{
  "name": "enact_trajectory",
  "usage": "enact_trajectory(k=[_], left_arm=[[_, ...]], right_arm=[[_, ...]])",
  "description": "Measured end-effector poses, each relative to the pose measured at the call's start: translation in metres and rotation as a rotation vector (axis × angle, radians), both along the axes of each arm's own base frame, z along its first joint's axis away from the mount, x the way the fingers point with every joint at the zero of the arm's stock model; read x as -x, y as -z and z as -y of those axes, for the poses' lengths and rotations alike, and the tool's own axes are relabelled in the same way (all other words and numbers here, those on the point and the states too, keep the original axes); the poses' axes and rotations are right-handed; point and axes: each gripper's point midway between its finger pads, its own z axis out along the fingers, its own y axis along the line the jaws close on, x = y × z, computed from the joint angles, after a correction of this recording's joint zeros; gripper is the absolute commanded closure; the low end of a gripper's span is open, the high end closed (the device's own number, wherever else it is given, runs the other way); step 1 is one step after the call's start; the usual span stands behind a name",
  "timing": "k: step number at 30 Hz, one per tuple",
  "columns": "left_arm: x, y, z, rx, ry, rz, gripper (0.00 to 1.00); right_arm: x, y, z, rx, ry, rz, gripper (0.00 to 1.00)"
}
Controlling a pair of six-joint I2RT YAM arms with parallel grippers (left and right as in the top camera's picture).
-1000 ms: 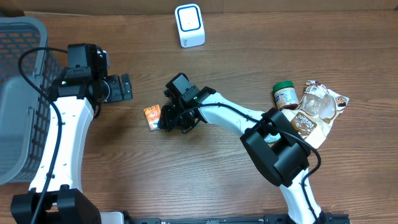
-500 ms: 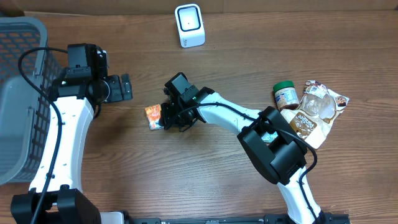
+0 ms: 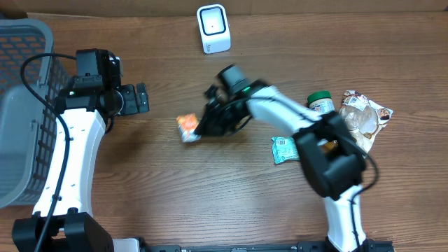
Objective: Scan the item barcode
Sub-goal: 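Raise the Kleenex box up to the white scanner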
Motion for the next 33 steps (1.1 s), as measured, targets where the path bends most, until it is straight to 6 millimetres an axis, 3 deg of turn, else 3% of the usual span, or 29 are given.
enact_trajectory(k=[4, 7, 9, 12, 18, 24, 28, 33], left_arm=[[0.000, 0.000, 0.000, 0.000, 0.000, 0.000, 0.01], [0.000, 0.000, 0.000, 0.000, 0.000, 0.000, 0.00], [0.000, 0.000, 0.000, 0.000, 0.000, 0.000, 0.00], [0.000, 0.000, 0.000, 0.000, 0.000, 0.000, 0.00], [0.000, 0.000, 0.000, 0.000, 0.000, 0.000, 0.00], [0.000, 0.000, 0.000, 0.000, 0.000, 0.000, 0.01], [0.000, 0.000, 0.000, 0.000, 0.000, 0.000, 0.01], [0.000, 0.000, 0.000, 0.000, 0.000, 0.000, 0.00]], right_arm=[[-0.017, -0.062, 0.039, -0.169, 0.023, 0.016, 0.96], [-0.018, -0.101, 0.065, -0.284, 0.029, 0.022, 0.96], [-0.018, -0.121, 0.083, -0.368, 0.042, 0.008, 0.96], [-0.021, -0.134, 0.103, -0.442, 0.080, -0.028, 0.96], [-0.030, -0.148, 0.132, -0.520, 0.153, -0.060, 0.96], [-0.029, -0.150, 0.133, -0.536, 0.152, -0.061, 0.96], [-0.030, -0.143, 0.133, -0.493, 0.152, -0.048, 0.96], [-0.025, -0.118, 0.129, -0.348, 0.127, -0.024, 0.96]])
